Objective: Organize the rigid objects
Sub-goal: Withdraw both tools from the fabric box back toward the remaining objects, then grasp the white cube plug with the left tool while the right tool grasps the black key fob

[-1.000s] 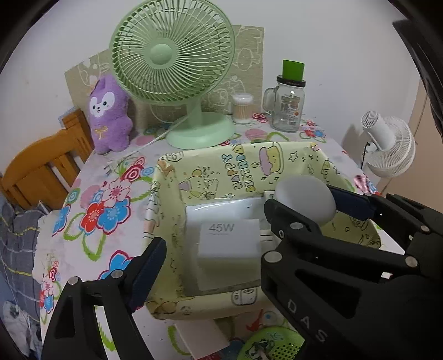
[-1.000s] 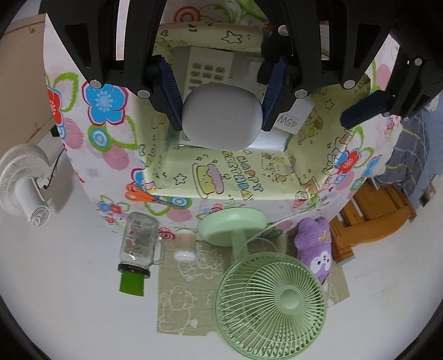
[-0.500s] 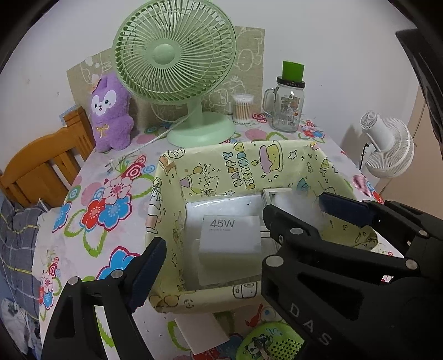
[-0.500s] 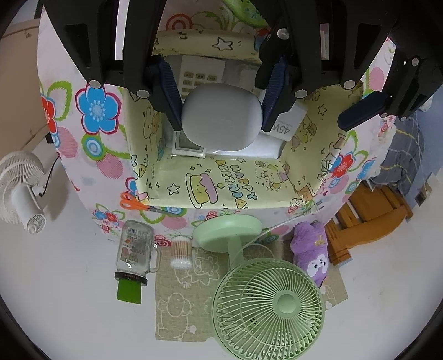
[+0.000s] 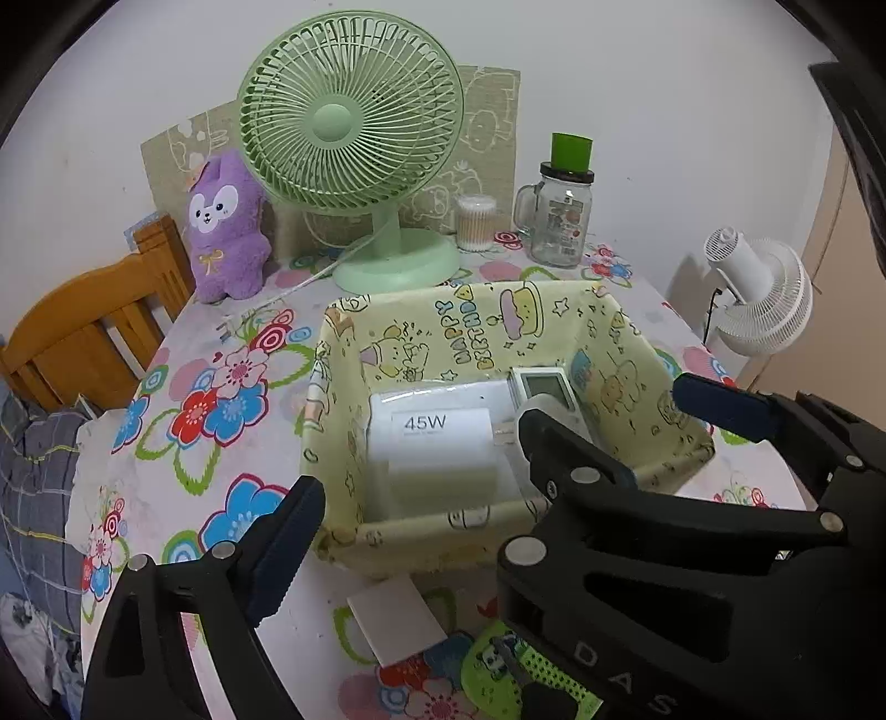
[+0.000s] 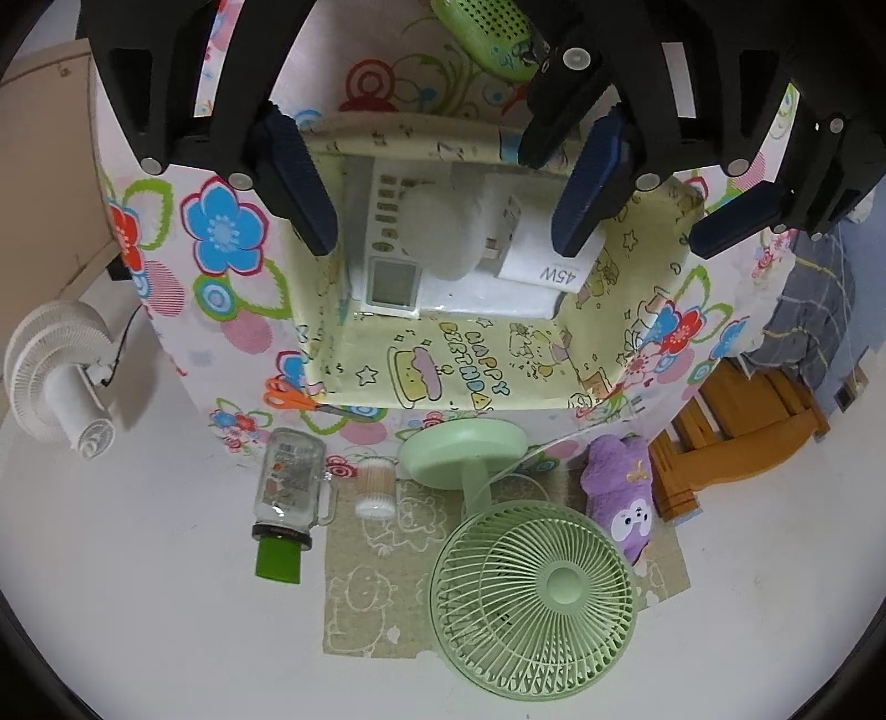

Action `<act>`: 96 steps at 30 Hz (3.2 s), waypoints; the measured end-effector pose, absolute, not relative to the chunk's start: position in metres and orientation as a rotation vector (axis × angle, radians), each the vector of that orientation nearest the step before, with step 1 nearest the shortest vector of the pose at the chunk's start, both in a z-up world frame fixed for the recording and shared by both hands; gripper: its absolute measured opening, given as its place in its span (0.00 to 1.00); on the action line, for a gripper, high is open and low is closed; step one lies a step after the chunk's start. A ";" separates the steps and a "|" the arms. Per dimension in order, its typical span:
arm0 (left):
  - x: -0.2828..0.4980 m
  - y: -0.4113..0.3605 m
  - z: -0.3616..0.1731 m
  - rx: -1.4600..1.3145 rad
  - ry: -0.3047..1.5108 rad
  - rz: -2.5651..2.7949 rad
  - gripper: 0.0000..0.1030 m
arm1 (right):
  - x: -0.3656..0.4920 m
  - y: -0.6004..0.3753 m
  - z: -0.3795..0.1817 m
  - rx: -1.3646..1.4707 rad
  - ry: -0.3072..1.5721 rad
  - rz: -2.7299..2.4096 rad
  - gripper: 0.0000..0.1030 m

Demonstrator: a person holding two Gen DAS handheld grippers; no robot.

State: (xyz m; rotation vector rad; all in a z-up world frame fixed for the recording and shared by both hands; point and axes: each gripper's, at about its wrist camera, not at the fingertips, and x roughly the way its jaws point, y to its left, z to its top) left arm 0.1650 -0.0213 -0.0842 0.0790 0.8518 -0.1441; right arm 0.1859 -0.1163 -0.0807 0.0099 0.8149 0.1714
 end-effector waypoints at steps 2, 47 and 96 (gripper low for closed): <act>0.160 -0.022 -0.084 0.079 0.852 -0.148 0.90 | 0.181 -0.117 -0.079 0.008 0.810 0.167 0.83; 0.059 -0.046 -0.060 0.116 0.773 -0.191 0.93 | 0.060 -0.145 -0.050 -0.016 0.713 0.047 0.87; 0.068 -0.006 -0.160 0.085 0.931 -0.107 0.93 | 0.066 -0.132 -0.147 -0.015 0.858 0.088 0.87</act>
